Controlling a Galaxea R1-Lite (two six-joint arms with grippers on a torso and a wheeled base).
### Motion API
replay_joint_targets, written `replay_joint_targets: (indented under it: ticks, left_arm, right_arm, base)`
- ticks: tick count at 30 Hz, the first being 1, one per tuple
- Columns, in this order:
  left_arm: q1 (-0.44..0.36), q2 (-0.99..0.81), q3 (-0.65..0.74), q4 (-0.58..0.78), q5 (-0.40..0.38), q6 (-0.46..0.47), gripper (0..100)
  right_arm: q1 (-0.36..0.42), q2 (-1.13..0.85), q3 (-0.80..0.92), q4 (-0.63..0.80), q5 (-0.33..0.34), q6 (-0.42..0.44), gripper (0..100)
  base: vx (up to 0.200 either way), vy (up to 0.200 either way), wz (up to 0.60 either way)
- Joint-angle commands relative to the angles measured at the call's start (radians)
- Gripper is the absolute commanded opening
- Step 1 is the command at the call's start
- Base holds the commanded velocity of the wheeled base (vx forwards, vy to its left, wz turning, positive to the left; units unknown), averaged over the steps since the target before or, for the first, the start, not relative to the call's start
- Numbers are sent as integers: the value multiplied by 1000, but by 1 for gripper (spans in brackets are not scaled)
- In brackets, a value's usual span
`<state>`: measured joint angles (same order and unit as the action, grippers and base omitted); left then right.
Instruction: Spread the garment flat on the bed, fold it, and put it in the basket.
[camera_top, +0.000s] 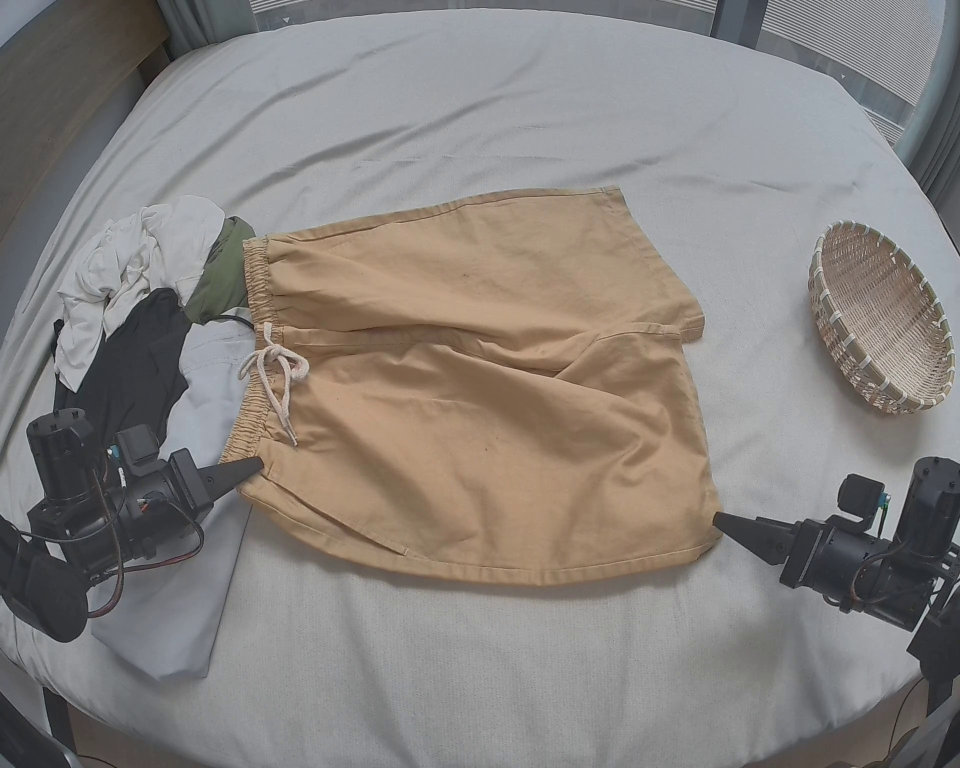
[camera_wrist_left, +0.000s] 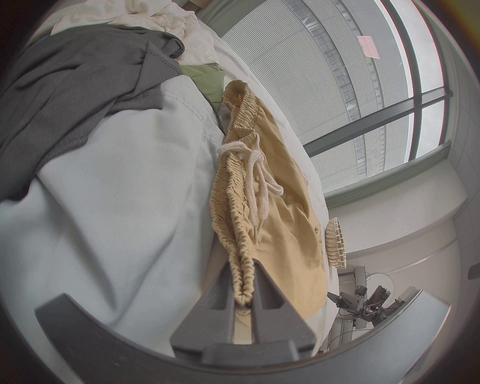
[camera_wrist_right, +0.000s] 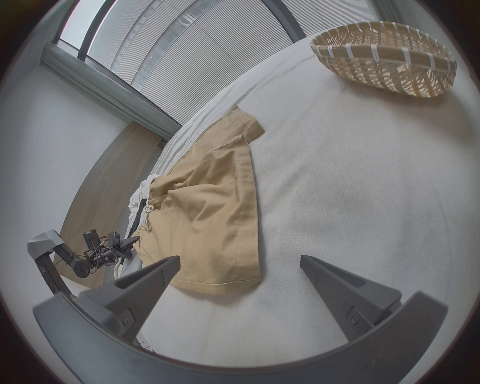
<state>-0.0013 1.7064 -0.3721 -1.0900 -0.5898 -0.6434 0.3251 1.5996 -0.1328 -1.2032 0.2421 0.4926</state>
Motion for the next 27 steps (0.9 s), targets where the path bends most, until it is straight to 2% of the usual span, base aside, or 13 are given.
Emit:
replay_joint_targets:
  ticks: [1, 10, 14, 21, 27]
  left_arm:
    - [1, -4, 4, -7, 2, 1, 0]
    - [6, -1, -1, -44, 31, -2, 0]
    - [6, 2, 4, -48, 31, -1, 0]
    - [-3, 6, 6, -48, 31, -1, 0]
    - [-5, 7, 6, -48, 31, 1, 0]
  right_arm:
    - [49, 141, 9, -68, -1, 17, 100]
    - [111, 295, 24, -306, -10, 75, 100]
    - [111, 306, 35, -335, -9, 77, 100]
    - [130, 120, 84, -335, -1, 176, 100]
    - [126, -6, 133, -332, 0, 198, 100]
  base:
    - [0, 0, 0]
    - [0, 0, 0]
    - [0, 0, 0]
    - [0, 0, 0]
    - [0, 0, 0]
